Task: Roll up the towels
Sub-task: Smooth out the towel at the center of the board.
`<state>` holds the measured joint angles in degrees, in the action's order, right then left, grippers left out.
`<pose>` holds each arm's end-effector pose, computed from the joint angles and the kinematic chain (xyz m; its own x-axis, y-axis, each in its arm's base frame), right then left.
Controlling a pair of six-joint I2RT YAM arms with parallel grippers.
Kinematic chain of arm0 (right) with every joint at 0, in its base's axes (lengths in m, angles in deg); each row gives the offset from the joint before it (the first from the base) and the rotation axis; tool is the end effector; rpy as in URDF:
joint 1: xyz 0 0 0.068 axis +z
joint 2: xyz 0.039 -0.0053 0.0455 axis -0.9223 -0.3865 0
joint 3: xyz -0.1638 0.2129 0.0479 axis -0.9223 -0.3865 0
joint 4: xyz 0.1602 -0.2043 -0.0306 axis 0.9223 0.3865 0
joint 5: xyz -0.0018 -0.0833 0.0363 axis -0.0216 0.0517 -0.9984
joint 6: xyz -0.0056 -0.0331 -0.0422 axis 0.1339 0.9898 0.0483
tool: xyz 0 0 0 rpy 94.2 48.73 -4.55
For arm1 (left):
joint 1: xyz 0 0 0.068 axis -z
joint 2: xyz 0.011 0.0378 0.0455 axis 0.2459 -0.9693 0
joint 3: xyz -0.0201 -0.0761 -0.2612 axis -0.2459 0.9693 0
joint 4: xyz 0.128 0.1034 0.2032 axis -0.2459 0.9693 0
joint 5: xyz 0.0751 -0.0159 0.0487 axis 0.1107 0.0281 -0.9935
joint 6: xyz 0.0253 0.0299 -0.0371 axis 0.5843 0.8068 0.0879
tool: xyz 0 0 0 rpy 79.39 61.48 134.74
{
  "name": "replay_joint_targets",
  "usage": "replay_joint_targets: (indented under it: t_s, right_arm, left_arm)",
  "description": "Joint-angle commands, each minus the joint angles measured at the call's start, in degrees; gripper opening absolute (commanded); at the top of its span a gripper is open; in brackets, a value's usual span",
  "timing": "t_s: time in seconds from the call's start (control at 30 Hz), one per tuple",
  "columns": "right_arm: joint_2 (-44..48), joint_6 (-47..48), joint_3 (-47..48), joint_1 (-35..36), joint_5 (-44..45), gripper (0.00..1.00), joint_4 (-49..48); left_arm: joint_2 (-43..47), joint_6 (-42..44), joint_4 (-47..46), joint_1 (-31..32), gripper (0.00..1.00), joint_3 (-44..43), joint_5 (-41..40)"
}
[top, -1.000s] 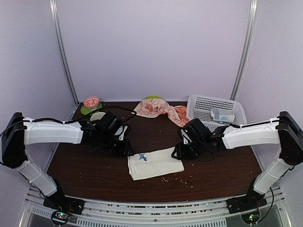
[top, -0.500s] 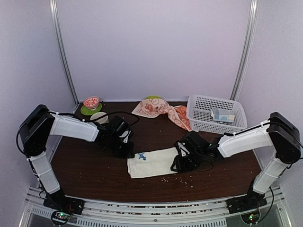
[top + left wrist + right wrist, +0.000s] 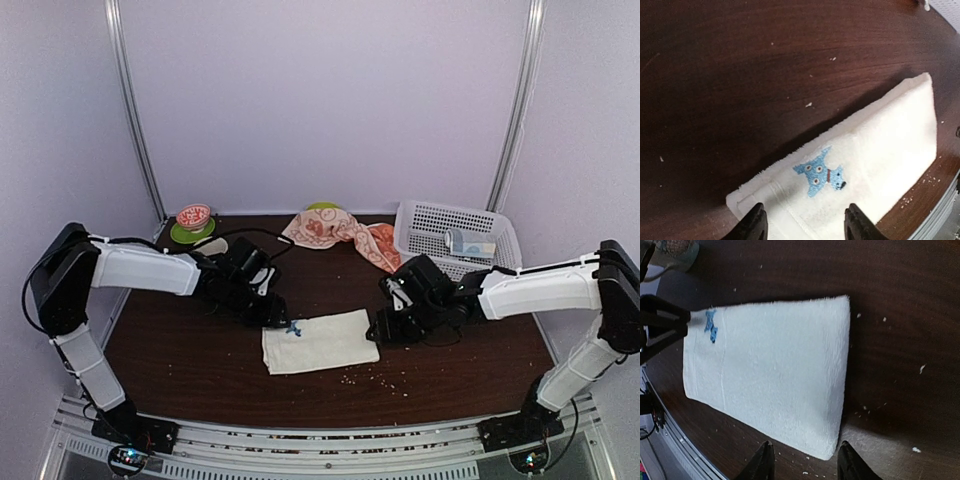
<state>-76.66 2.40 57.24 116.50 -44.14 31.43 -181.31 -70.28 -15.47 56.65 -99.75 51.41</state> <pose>0.1869 0.2300 0.1772 -0.9385 -0.1240 -0.3222 -0.2866 0.8001 0.5269 0.2478 -0.2362 0.1619 -0.9548 0.0563 -0.2918 0.1891 0.8727 -0.4503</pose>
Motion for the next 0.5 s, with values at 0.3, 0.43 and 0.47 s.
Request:
replay_joint_targets:
  t_s: [0.3,0.43,0.47]
  right_arm:
    - [-13.9,-1.3,13.7,-5.1,-7.0,0.33,-6.8]
    - [-17.6,-3.3,14.8,-5.9,-6.6,0.31,-7.4]
    - [-18.3,-4.4,14.5,-6.5,-6.6,0.30,-8.3]
  left_arm:
    - [7.4,2.5,0.8,3.5,0.45,0.7,2.5]
    - [5.5,1.5,-1.8,3.6,0.37,4.6,3.6]
    - [4.9,1.5,-1.8,3.5,0.35,5.3,3.4]
